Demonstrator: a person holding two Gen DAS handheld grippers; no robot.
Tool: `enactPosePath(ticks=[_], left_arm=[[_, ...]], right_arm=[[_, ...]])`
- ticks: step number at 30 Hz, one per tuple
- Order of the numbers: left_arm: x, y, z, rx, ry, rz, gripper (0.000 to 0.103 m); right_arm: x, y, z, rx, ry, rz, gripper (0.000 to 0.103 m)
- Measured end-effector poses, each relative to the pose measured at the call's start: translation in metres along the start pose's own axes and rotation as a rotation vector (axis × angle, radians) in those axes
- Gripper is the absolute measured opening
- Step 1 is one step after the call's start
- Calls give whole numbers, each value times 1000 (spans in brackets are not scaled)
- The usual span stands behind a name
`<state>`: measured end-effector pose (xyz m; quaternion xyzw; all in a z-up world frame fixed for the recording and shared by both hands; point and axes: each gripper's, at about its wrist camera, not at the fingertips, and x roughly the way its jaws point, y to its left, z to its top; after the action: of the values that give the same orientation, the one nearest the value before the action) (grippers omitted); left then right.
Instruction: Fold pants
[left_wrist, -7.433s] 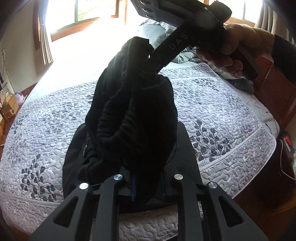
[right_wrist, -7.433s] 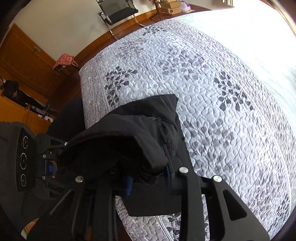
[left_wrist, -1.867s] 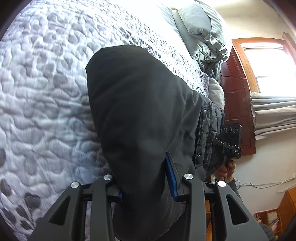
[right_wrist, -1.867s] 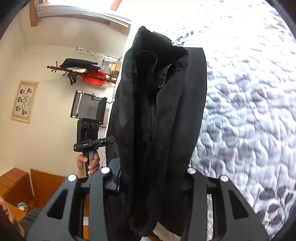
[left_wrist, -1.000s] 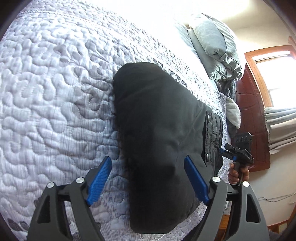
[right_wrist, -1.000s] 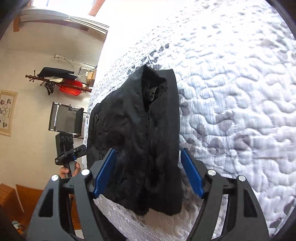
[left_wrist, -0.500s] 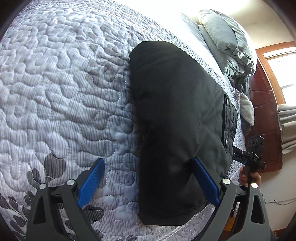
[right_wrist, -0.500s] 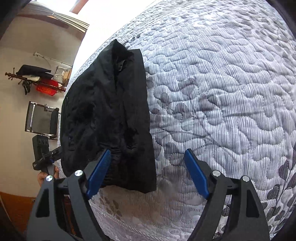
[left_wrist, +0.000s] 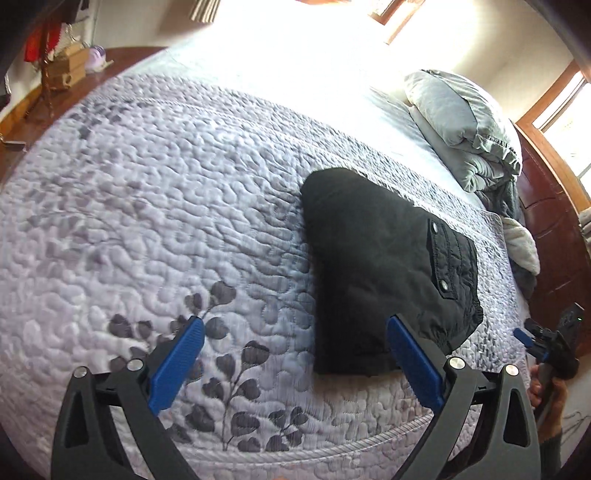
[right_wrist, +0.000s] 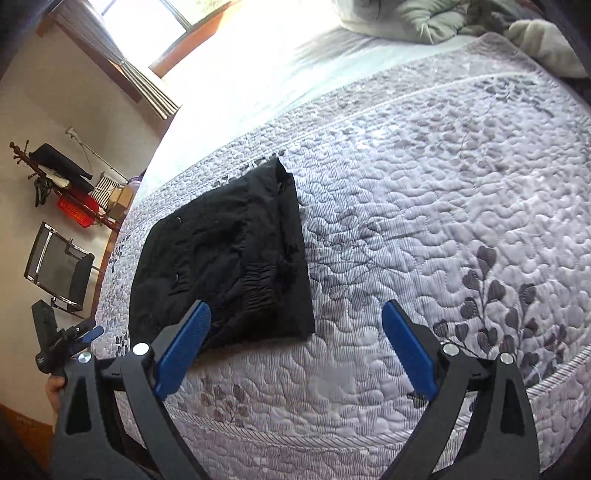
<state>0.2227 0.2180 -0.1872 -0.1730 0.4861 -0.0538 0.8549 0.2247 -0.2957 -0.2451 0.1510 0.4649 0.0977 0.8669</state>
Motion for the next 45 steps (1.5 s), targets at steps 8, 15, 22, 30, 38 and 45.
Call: enactPosePath(ticks=[8, 15, 22, 30, 38, 45], left_arm=[[-120, -34, -41, 71, -191, 177, 99], [-197, -87, -86, 150, -236, 187, 99], [-236, -126, -133, 214, -215, 172, 99], [-269, -152, -162, 221, -269, 205, 99], [-286, -166, -175, 220, -295, 213, 99], [-293, -176, -184, 242, -295, 220, 99]], right_arm=[[-97, 54, -51, -68, -136, -27, 99], [-162, 109, -101, -150, -151, 2, 100], [-198, 172, -143, -319, -137, -107, 100], [-244, 205, -165, -358, -255, -182, 100], [-262, 207, -173, -359, -296, -196, 100], [-269, 206, -178, -359, -311, -187, 100]])
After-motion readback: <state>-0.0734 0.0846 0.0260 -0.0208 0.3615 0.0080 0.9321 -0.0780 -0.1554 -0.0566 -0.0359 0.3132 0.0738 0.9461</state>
